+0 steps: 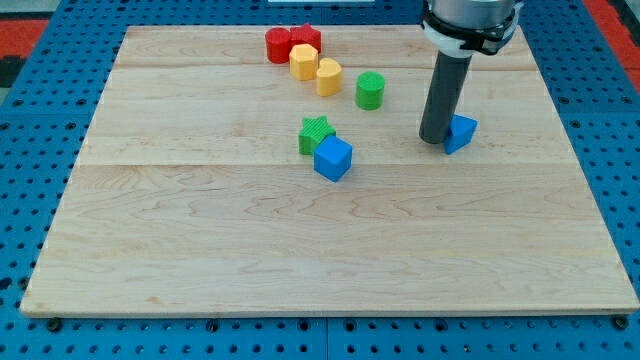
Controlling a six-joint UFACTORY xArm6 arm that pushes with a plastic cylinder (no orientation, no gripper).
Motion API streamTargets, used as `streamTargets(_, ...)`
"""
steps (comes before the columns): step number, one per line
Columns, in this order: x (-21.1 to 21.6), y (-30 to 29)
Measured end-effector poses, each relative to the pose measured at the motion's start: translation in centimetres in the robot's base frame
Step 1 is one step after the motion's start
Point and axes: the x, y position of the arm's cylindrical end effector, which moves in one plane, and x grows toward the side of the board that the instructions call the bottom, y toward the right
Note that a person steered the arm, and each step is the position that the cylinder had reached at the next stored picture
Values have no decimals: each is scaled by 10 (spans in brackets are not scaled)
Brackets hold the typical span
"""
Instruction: Move the blue cube to the left side of the green star
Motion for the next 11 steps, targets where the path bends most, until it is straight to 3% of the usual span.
streamTargets(1,-1,-39)
streamTargets(2,32,-105)
streamTargets(3,39,-204)
streamTargets(4,58,-228)
streamTargets(6,98,-193)
streamTargets(8,114,-236)
streamTargets(9,123,-208)
streamTargets(10,124,-233)
streamTargets(11,152,-249)
